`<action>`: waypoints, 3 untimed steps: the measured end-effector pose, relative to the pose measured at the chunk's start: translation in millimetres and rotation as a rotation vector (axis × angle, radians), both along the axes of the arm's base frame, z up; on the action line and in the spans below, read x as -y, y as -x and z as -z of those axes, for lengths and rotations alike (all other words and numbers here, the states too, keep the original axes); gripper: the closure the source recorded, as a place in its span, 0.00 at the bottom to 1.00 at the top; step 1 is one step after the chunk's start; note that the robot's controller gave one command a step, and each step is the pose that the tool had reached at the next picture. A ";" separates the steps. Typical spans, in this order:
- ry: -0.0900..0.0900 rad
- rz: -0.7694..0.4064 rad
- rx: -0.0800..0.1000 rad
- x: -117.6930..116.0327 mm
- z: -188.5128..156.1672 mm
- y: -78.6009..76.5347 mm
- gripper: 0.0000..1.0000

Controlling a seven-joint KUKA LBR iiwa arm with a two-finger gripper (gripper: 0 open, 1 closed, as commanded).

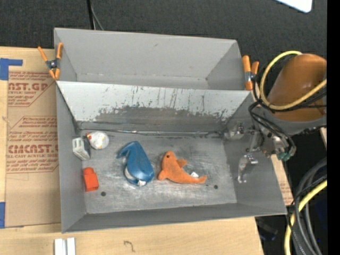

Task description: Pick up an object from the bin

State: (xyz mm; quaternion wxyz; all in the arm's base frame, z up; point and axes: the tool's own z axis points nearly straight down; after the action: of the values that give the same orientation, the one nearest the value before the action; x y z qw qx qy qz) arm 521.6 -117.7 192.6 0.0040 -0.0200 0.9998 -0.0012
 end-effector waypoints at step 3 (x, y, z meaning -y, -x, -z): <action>-0.001 -0.265 -0.008 -46.9 117.0 11.6 1.00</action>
Offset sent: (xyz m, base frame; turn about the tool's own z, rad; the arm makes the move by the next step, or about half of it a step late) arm -0.0117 0.0460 -0.1164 -0.2645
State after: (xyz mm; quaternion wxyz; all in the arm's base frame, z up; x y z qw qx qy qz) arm 510.0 -70.8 75.6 0.0003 -0.1517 0.9884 0.0001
